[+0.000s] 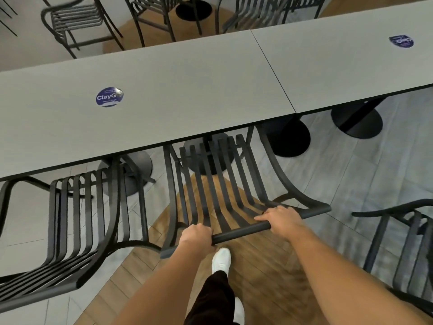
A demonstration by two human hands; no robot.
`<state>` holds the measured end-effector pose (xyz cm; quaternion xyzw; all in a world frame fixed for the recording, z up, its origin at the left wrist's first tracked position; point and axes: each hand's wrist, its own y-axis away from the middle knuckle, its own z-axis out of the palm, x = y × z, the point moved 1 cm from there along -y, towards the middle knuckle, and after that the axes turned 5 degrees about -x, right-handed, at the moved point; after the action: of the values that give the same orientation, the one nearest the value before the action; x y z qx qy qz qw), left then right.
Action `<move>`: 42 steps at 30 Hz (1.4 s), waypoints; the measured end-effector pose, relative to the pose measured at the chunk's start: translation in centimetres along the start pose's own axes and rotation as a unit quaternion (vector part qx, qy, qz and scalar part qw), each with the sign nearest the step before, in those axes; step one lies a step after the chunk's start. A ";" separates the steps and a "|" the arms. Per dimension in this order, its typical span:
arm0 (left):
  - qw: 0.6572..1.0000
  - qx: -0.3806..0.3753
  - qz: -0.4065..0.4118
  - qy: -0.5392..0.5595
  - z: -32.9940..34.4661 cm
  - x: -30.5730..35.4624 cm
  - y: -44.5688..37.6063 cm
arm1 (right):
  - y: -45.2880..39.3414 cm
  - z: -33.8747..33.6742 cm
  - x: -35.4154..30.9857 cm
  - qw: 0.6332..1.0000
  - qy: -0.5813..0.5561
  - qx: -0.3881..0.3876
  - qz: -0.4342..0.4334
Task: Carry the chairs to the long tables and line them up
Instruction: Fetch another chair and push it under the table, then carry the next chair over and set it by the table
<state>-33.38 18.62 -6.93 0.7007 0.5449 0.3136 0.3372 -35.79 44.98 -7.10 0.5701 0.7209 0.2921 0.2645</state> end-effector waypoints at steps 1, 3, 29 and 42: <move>1.000 -0.002 0.005 0.006 0.0 0.0 -0.1 | 0.0 0.0 0.0 1.000 -0.004 -0.001 0.001; 0.999 -0.014 0.018 0.023 -0.2 0.0 -0.1 | 0.0 0.0 -0.1 1.000 -0.019 -0.008 0.005; 0.940 0.112 0.295 -0.128 -13.6 27.2 -0.4 | 16.8 6.5 18.9 0.762 -0.527 0.211 0.310; 0.908 0.045 0.375 -0.179 -5.1 51.0 3.1 | 33.9 21.0 33.0 0.722 -0.533 0.184 0.402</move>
<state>-25.14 68.48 2.19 0.9122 0.1857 0.2618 0.2546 -5.09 85.77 1.32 0.9053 0.2043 -0.1195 0.3526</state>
